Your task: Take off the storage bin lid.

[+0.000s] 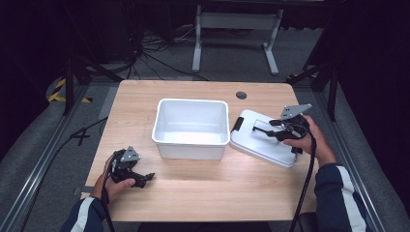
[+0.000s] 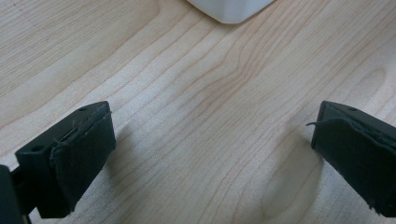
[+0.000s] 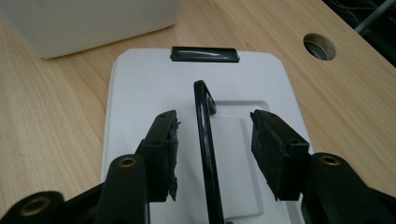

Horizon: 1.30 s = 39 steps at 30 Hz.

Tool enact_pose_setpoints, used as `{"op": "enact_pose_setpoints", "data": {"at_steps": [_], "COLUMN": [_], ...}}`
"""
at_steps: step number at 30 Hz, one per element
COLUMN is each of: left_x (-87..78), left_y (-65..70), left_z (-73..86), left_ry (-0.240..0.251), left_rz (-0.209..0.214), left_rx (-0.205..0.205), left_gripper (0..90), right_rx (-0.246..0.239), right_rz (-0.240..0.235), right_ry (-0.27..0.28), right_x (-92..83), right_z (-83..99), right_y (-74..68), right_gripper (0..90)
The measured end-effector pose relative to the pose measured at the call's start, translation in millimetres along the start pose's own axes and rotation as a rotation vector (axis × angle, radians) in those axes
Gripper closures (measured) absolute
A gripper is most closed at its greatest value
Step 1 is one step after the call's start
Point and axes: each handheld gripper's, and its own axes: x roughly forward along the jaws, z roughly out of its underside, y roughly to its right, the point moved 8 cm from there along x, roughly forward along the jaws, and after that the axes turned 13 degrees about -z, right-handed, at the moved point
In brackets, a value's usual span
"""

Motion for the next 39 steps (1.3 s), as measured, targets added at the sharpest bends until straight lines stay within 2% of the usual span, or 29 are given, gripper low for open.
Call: {"op": "enact_pose_setpoints", "data": {"at_steps": [5,12,18,20,26,29,31,35,39], "left_x": [-0.1,-0.6,-0.5,-0.6,-0.6,-0.6,-0.6,-0.6,-0.3], "left_y": [0.2,1.2,1.2,1.2,1.2,1.1,1.2,1.1,0.3], "left_z": [0.1,0.5,0.5,0.5,0.6,0.6,0.6,0.6,0.2], "left_ry": [0.0,-0.004,-0.004,-0.004,-0.004,-0.004,-0.004,-0.003,0.0], "left_rz": [0.0,-0.001,-0.001,-0.001,-0.001,-0.001,-0.001,0.001,0.003], "left_rx": [-0.001,-0.013,-0.012,-0.012,-0.012,-0.012,-0.012,-0.01,0.002], "left_gripper": [0.2,0.4,0.4,0.4,0.4,0.4,0.4,0.3,0.3], "right_rx": [0.0,0.025,0.03,0.022,0.015,0.003,-0.003,0.006,0.012], "right_rz": [0.005,0.006,0.034,0.059,0.071,0.09,0.122,0.12,0.145], "right_ry": [-0.001,-0.011,-0.013,-0.019,0.003,0.003,0.008,0.018,0.024], "right_x": [-2.0,-3.8,-11.7,-17.3,-26.3,-29.5,-31.8,-34.6,-37.1], "right_z": [-0.6,3.4,9.8,13.4,16.6,20.2,22.4,32.5,40.5], "right_y": [-6.0,-12.8,-19.8,-24.7,-35.4,-40.9,-42.2,-53.6,-57.3], "right_gripper": [49.7,46.0,43.2,40.7,37.4,36.8,37.1,36.9,36.3]}}
